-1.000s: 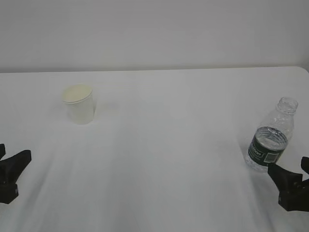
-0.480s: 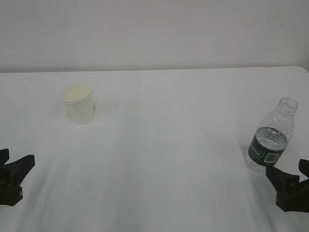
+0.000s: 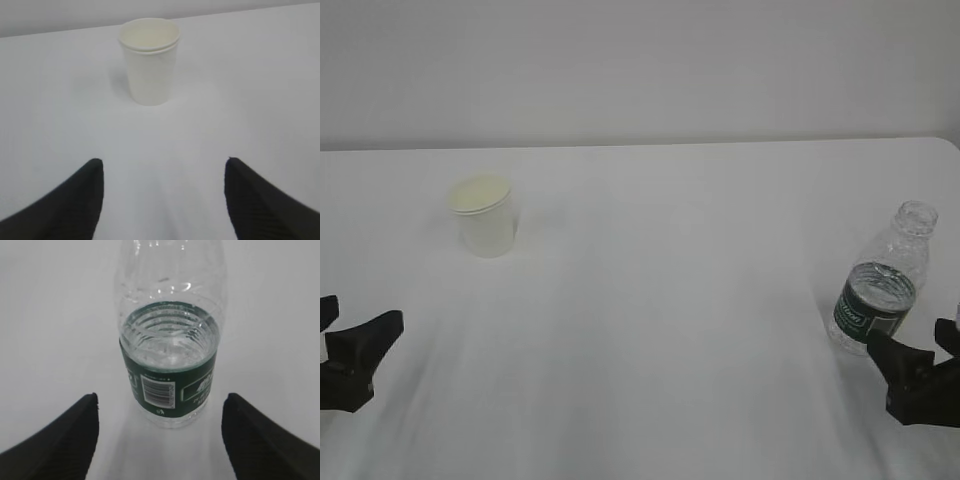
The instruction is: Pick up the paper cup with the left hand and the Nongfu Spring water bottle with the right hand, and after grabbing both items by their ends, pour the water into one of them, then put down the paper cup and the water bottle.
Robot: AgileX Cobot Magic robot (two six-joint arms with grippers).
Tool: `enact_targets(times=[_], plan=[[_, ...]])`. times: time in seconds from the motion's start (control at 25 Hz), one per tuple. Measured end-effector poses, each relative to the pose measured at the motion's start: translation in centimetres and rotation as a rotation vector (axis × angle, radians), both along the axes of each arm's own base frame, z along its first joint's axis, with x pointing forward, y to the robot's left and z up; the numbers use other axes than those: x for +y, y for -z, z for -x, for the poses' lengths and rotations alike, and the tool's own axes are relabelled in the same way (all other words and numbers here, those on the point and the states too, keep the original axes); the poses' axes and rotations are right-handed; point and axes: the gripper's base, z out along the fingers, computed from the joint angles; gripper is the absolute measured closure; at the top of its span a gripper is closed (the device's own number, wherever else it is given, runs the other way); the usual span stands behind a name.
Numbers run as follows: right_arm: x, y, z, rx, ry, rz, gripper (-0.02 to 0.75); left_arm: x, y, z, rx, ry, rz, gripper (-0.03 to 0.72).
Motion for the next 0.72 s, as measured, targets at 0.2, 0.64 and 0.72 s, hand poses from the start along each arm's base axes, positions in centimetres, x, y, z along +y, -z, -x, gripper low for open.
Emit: enact_targets(times=[0.2,0.64,0.72], plan=[[0.1,1.3,-0.5,0.055,0.000,0.008,0.165,-0.1,0.2,-0.6,0.007,-0.002,-0.002,0.089],[0.3,1.9,-1.7,0.062,-0.008,0.008,0.165,-0.3,0.8,-1.0,0.032,-0.004,-0.009,0.089],[0.3,1.9,-1.9,0.057,-0.008,0.007,0.165,-0.3,0.8,-1.0,0.032,-0.004,-0.009,0.093]])
